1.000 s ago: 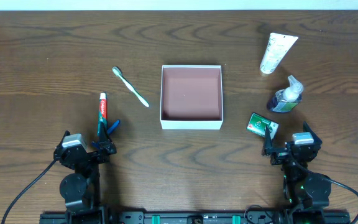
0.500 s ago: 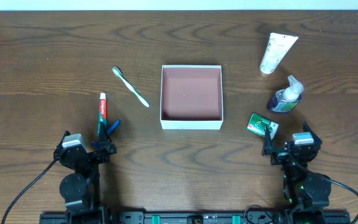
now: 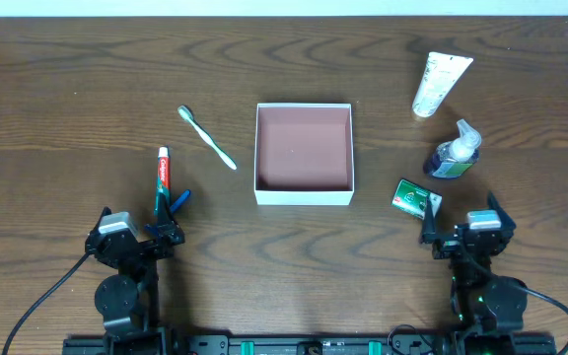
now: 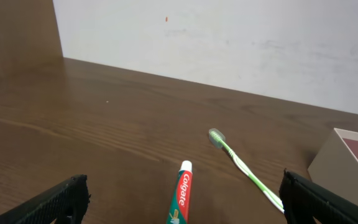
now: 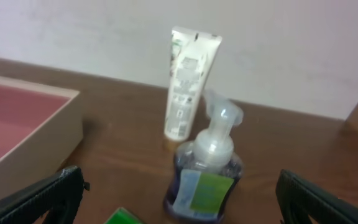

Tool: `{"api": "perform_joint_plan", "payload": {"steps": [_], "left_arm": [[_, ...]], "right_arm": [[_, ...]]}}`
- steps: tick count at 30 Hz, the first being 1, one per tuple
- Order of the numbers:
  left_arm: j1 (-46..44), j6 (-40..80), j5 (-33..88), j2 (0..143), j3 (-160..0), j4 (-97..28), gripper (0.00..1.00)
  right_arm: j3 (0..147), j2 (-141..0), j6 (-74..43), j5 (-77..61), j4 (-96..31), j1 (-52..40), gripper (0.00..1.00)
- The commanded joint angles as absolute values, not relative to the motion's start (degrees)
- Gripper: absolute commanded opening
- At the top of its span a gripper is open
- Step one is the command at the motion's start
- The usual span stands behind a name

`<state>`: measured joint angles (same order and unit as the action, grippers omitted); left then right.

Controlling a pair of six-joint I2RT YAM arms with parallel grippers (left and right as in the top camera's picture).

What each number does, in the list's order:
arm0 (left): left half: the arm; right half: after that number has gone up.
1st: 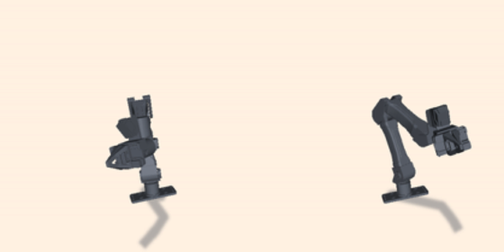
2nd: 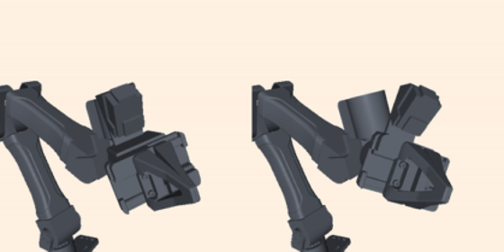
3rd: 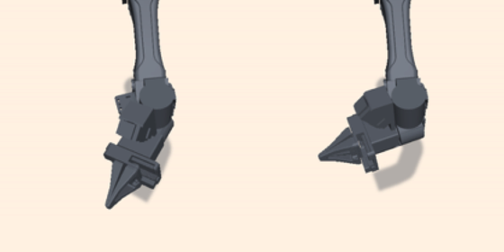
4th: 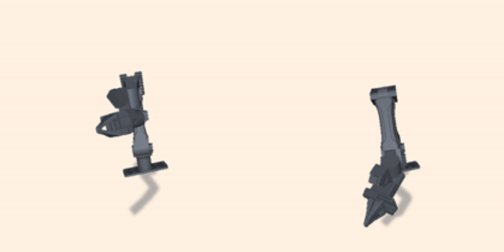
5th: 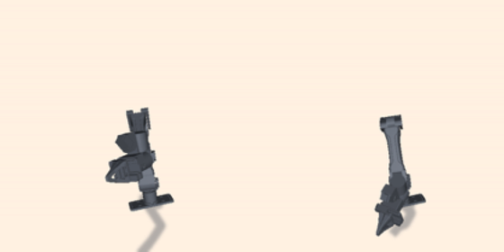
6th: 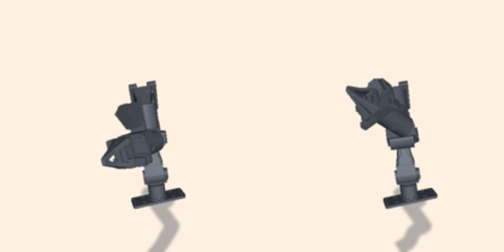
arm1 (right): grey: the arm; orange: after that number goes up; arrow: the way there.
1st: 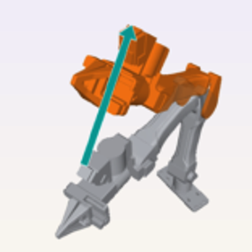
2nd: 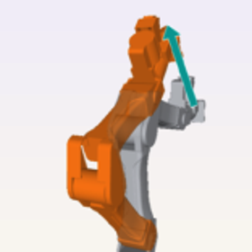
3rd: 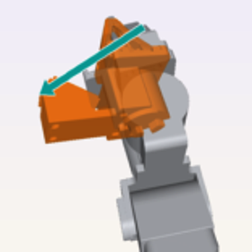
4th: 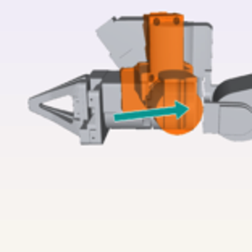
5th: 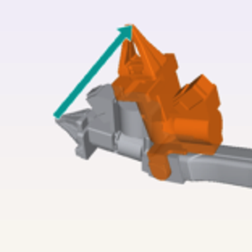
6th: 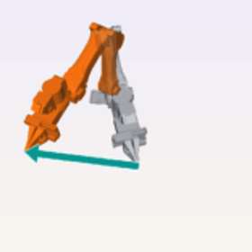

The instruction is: Pack container

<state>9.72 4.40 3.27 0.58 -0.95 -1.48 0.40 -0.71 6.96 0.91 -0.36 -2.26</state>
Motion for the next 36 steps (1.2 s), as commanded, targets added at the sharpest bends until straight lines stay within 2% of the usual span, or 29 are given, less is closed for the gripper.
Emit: {"api": "perform_joint_plan", "payload": {"steps": [1, 6, 10, 17, 26, 30, 36], "left_arm": [[10.1, 3.7, 3.9, 0.2, -0.2, -3.8, 0.98], [10.0, 3.7, 3.9, 0.2, -0.2, -3.8, 0.98], [10.0, 3.7, 3.9, 0.2, -0.2, -3.8, 0.98], [10.0, 3.7, 3.9, 0.2, -0.2, -3.8, 0.98], [10.0, 3.7, 3.9, 0.2, -0.2, -3.8, 0.98], [10.1, 3.7, 3.9, 0.2, -0.2, -3.8, 0.98], [10.1, 3.7, 3.9, 0.2, -0.2, -3.8, 0.98]], "right_arm": [[0.4, -0.3, 5.6, 2.0, 4.2, -1.4, 0.99], [4.0, -1.2, 2.8, -1.8, 1.4, -1.4, 0.99], [11.7, -7.7, 2.8, -2.3, -4.1, -1.4, 0.99], [33.7, -31.6, 2.8, -7.9, -10.9, -1.4, 0.99], [64.2, -60.9, 2.1, -16.2, -33.2, -1.4, 0.99], [67.9, -66.1, 2.0, -21.6, -35.0, -1.4, 0.99], [68.0, -66.6, 2.6, -19.2, -38.1, 0.4, 0.99]]}}
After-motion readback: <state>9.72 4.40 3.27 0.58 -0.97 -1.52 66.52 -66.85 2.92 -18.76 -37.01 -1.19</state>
